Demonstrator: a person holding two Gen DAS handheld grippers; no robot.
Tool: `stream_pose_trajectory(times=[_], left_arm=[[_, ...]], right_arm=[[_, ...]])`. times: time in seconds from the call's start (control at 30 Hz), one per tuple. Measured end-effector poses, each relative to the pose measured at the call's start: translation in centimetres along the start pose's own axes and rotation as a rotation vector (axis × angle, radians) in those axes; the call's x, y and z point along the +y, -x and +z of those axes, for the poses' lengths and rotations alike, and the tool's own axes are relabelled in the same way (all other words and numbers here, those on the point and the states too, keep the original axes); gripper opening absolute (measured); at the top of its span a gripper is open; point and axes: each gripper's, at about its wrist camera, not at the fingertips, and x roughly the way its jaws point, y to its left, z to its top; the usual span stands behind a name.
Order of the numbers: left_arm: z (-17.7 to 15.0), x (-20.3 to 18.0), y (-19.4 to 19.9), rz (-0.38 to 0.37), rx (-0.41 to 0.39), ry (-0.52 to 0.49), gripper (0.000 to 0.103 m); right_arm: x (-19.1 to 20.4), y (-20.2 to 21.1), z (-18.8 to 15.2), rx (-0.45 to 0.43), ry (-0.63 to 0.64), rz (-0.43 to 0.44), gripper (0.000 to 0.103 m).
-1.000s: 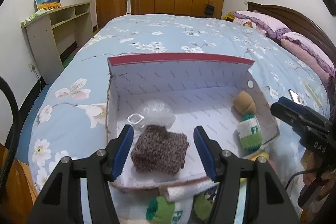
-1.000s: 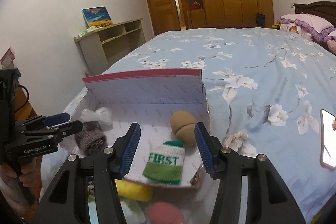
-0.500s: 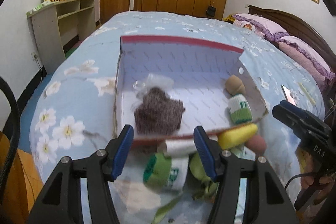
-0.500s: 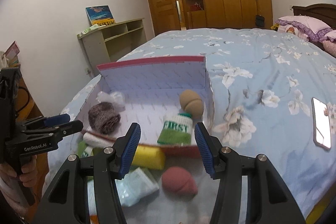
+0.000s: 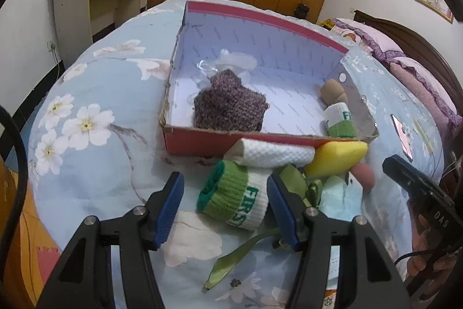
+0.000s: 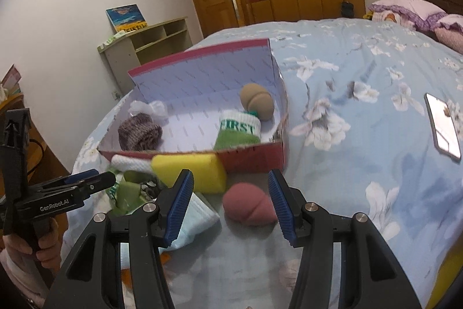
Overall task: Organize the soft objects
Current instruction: 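Grasp the green FIRST cuff with the left gripper while the right grasps the pink sponge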
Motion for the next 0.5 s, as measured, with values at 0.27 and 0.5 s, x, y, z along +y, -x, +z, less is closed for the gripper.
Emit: stream_pose_trajectory(times=[0.27, 0.5], left_arm=[[-0.3, -0.5, -1.5, 0.022, 0.024, -0.013, 0.063], [-0.3, -0.2, -2.8, 0.005, 0.037, 0.016, 0.063]], right_arm=[[-0.5, -1.7, -1.0, 0.033, -0.014, -0.040, 0.055], [-0.9, -3.4, -1.6, 0.064, -0.034, -0.058, 0.055]])
